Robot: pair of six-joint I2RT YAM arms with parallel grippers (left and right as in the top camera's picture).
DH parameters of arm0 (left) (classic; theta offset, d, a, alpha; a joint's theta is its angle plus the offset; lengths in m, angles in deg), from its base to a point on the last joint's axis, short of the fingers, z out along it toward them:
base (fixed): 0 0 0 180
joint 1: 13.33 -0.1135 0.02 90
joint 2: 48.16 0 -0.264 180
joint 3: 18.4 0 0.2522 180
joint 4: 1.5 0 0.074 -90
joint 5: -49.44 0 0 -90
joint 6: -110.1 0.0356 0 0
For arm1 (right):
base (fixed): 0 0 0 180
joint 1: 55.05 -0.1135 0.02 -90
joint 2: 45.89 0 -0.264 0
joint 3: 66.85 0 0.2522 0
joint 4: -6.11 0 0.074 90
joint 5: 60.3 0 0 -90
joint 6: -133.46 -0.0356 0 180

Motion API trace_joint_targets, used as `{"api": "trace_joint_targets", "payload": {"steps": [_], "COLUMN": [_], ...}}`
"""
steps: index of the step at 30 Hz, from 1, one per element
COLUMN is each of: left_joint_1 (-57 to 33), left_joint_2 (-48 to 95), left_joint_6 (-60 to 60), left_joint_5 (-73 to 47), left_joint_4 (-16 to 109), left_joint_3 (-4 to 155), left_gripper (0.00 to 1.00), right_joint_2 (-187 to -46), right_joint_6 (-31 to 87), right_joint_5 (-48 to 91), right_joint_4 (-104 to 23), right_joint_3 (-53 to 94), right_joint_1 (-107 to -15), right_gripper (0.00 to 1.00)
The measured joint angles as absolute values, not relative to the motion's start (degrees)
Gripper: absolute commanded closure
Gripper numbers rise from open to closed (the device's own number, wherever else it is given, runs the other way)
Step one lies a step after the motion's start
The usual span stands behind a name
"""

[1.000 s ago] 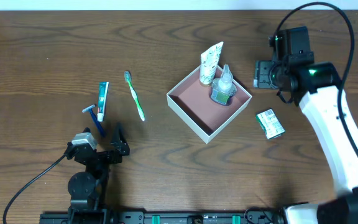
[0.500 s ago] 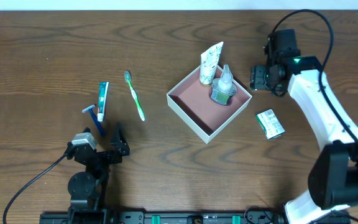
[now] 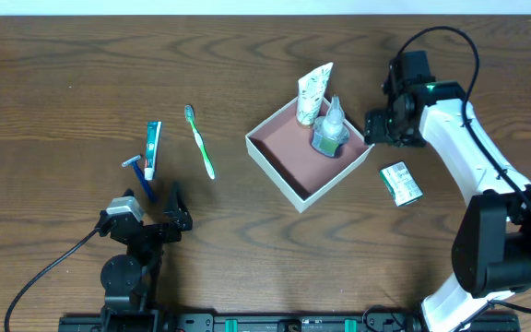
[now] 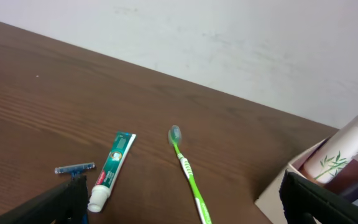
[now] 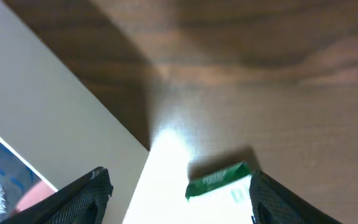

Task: Pack container

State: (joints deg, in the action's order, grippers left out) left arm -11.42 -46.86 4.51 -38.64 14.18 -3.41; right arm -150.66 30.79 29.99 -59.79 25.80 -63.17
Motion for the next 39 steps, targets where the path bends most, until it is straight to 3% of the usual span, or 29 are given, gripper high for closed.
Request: {"api": "trace_joint_targets", "payload": {"steps": [16,26,39], "left_joint_1": [-11.42,-11.42,-11.42], "left_joint_2": [-46.86,-46.86,-46.86], "left_joint_6": [4.51,4.51,4.51], "left_joint_5": [-38.64,-38.64,-38.62], "left_joint_4": [14.18,14.18,14.18], "left_joint_3": [-3.43,-3.43,-3.41], "left_gripper": [0.02,0.02,0.02], "right_joint_2": [-150.66,-150.31,-134.66], "right_joint_6": [30.47,30.20,32.89], "right_joint_5": [28.95,29.06,29.45], "right_joint_4": [-64.03,-62.92,-62.20], "right_joint_3": [25.80,25.78,25.52], "right_joint_1": [-71.74,-72.44,-74.49], "right_gripper": [0.24,0.24,0.27]}}
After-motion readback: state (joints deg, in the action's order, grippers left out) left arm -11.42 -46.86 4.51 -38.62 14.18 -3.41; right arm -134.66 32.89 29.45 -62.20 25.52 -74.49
